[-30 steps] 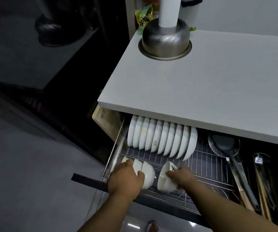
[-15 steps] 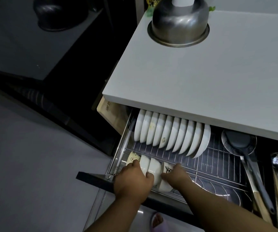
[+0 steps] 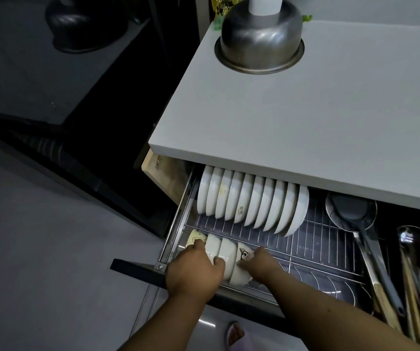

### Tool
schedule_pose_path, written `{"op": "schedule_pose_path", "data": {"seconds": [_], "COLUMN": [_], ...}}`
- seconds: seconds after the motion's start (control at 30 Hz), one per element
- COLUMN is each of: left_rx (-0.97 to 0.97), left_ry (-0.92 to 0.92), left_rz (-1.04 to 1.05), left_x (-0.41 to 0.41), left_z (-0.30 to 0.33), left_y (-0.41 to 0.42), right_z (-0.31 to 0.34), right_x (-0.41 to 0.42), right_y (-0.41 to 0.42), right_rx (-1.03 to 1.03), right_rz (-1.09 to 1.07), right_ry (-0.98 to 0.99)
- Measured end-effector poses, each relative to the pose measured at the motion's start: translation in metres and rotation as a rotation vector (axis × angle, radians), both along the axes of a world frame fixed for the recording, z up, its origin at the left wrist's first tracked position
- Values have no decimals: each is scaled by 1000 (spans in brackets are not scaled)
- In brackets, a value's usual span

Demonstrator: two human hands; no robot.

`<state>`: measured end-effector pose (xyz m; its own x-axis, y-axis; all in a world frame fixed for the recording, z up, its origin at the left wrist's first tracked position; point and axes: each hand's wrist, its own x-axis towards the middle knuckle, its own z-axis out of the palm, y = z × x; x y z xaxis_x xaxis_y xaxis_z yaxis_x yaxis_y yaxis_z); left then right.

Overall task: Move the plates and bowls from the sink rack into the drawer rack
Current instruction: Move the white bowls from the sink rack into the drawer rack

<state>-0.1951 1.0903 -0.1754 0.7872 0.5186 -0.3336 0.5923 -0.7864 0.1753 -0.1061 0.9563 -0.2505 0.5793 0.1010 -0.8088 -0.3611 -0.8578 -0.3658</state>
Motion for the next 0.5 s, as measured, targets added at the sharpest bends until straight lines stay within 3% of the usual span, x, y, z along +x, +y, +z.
{"op": "schedule_pose_path", "data": {"seconds": [0.23,0.5], "left_rx": [-36,-126], "left_ry": [9,71], "left_rz": [7,-144], "left_x": [0,20], "left_z": [5,17], "left_y": [-1,-35], "right_z": [39,91], "right_x": [3,2], "right_y": [-34,-128], "right_rx": [134,216], "right_rz": [21,-183], "right_ry": [-124,-260]}}
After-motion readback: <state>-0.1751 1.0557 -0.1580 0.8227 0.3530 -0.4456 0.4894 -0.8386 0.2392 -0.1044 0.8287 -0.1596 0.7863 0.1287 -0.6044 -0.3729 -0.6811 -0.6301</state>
